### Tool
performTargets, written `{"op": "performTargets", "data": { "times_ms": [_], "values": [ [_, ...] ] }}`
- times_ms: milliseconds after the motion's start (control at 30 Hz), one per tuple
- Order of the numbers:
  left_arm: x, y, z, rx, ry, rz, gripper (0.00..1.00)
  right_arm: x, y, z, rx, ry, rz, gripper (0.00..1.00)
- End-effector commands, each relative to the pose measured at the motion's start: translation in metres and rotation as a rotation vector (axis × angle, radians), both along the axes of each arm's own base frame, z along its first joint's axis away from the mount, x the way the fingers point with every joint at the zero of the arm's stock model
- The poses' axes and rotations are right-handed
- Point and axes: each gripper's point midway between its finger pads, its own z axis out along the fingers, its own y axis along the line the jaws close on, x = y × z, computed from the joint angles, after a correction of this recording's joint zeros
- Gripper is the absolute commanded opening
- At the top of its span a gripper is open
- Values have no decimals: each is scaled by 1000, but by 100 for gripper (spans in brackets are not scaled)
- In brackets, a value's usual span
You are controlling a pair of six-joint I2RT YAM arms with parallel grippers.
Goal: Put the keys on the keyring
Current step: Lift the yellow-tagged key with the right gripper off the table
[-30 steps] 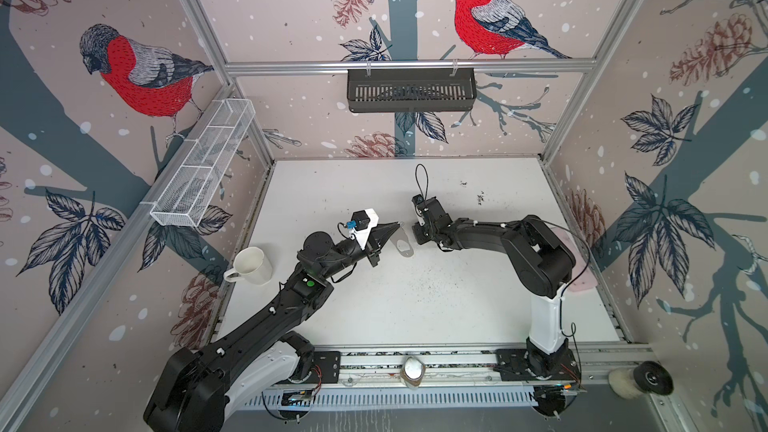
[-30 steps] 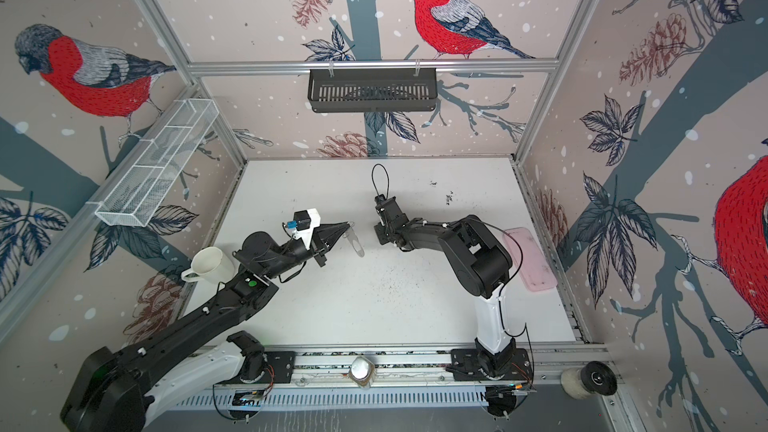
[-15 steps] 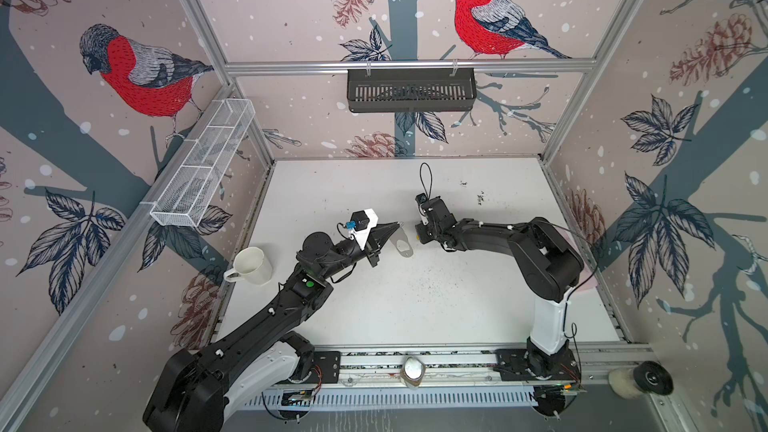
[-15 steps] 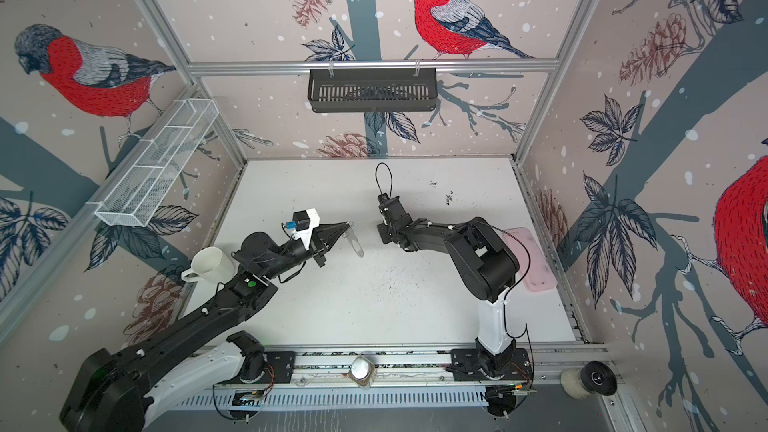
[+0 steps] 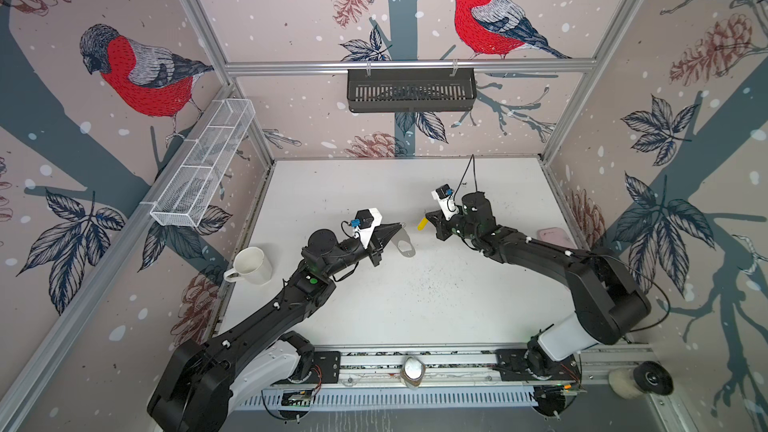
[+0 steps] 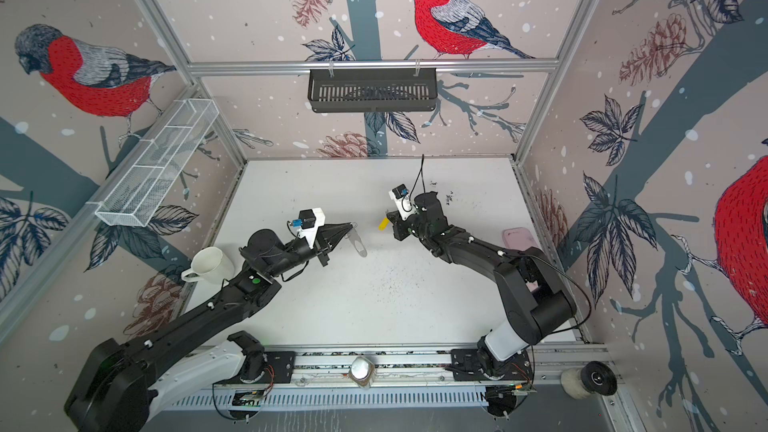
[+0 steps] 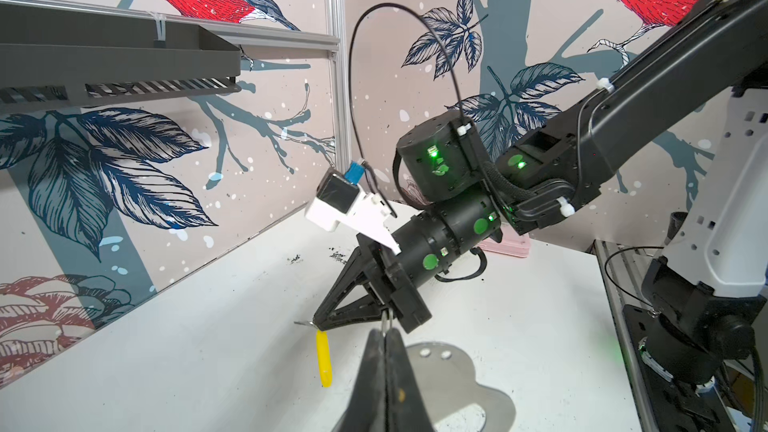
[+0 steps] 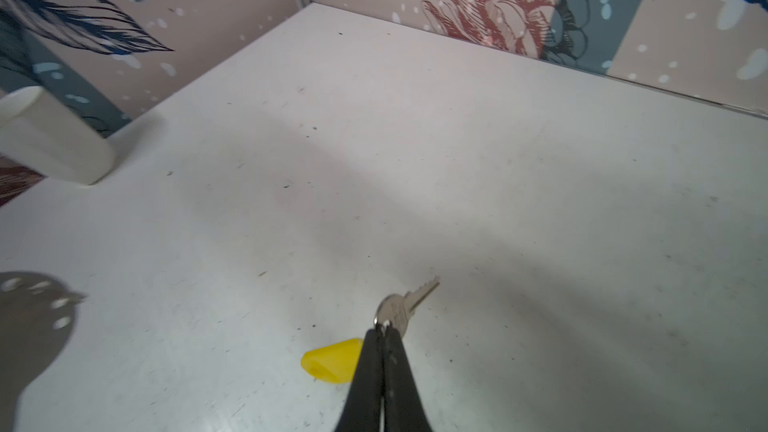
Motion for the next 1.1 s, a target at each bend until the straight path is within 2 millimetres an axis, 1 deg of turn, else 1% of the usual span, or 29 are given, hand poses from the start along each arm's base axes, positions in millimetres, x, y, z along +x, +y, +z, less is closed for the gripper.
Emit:
{"op": "performTargets", "data": {
  "times_ms": [0, 100, 200, 300, 400, 433, 500, 533, 567, 633, 767, 867, 1067],
  "values": [
    [-3, -2, 12, -21, -43, -20, 0, -39, 22, 35, 119, -99, 267, 1],
    [-4, -2, 10, -13, -38, -28, 0, -61, 25, 48, 159, -130, 371, 0],
    [-5, -4, 8, -5, -30, -41, 0, -73, 26, 56, 176, -150, 427, 0],
    [-5, -5, 7, -2, -24, -43, 0, -78, 26, 62, 178, -162, 452, 0],
    [-5, -5, 7, -1, -24, -42, 0, -70, 24, 57, 151, -160, 414, 0],
    [-5, -5, 7, -3, -26, -42, 0, -61, 22, 51, 129, -150, 362, 0],
    [-5, -4, 6, 1, -22, -41, 0, -40, 16, 32, 70, -108, 251, 0],
    [-5, -4, 7, 1, -23, -39, 0, -30, 11, 20, 40, -74, 194, 0],
    [-5, -4, 7, 1, -23, -36, 0, -21, 8, 9, 20, -40, 149, 0],
    [-4, -3, 6, 2, -22, -31, 0, -12, 3, -10, -6, 8, 93, 0],
    [-4, -3, 6, 1, -23, -31, 0, -15, 5, -44, -7, 111, 89, 0],
    [-4, -3, 6, 1, -20, -31, 0, -17, 4, -61, -4, 153, 74, 0],
    [-4, -4, 6, 0, -16, -36, 0, -8, -2, -97, -61, 238, 1, 0]
  ]
}}
